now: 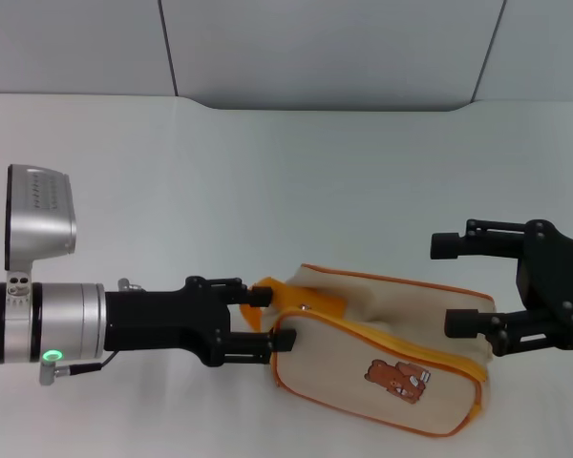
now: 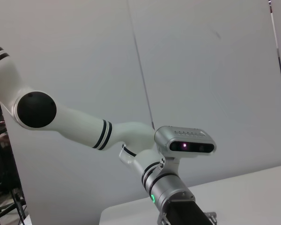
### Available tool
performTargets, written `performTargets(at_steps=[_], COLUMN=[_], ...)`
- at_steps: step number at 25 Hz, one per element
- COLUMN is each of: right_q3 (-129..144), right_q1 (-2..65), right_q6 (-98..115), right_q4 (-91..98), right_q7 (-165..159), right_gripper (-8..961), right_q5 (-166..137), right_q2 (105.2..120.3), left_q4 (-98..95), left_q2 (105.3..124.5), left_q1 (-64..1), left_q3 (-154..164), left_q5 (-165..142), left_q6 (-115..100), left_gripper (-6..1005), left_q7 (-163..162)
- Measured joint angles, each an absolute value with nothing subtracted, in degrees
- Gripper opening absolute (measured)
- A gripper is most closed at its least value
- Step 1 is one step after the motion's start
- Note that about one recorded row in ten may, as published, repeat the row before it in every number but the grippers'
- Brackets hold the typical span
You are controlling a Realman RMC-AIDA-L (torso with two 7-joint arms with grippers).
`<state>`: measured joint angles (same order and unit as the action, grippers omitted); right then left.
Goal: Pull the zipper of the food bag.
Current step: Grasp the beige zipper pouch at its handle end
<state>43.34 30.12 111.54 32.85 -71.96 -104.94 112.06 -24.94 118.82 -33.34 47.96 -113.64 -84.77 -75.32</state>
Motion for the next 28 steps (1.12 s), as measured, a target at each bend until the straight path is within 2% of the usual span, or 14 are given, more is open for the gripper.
performTargets(at_steps=[16,28], right_q3=[42.7,42.7], right_q1=[29.7,29.7], right_q6=[111.4,112.6], right_q4=[32.7,32.8], right_q7=[-72.0,-73.2], right_gripper=[830,809], right_q5=[-104.6,-104.7], right_q2=[112.0,112.3], left_q4=[-22.4,-16.6], left_q2=[118.73,119.15], left_q1=[-31.2,-31.0], left_q3=[48.0,47.9], left_q5=[-111.6,-110.4], left_q6=[-88.0,-82.7], left_gripper=[751,738], left_q7=[-67.5,-57.3])
